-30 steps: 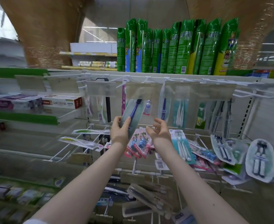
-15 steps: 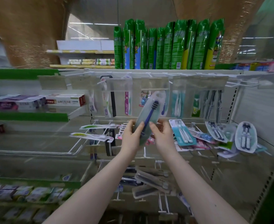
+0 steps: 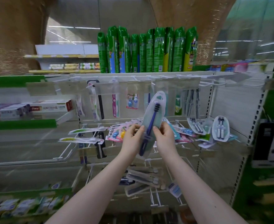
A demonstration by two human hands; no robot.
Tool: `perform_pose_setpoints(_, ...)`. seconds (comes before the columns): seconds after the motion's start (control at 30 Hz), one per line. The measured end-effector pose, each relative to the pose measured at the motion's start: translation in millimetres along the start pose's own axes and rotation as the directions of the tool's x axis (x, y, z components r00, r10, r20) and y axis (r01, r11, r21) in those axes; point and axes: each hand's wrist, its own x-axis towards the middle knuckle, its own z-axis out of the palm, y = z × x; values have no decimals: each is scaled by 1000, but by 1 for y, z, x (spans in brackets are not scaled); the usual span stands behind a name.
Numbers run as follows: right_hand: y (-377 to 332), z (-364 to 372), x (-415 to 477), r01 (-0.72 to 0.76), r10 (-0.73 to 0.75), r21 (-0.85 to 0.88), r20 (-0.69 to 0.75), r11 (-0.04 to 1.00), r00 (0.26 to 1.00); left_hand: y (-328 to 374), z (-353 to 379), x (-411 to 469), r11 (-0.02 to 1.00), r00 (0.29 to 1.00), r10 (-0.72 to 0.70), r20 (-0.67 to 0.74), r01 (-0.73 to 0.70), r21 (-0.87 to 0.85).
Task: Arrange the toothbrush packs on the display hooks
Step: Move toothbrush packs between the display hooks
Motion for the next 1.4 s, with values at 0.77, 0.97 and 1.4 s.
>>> perform_pose_setpoints(0.77, 9, -41, 77, 3, -3, -72, -5, 997, 1000, 0, 47, 75, 997, 985, -81, -150, 78, -24)
perform_pose_setpoints(0.97, 10, -40, 84, -11, 12, -94, 13, 996, 1000, -1, 48, 79, 999, 987, -53, -149, 53, -6)
perform_pose_setpoints(1.4, 11, -36, 101, -15, 19, -73, 51, 997, 999, -2, 47, 90, 998, 987, 1, -163, 8, 55)
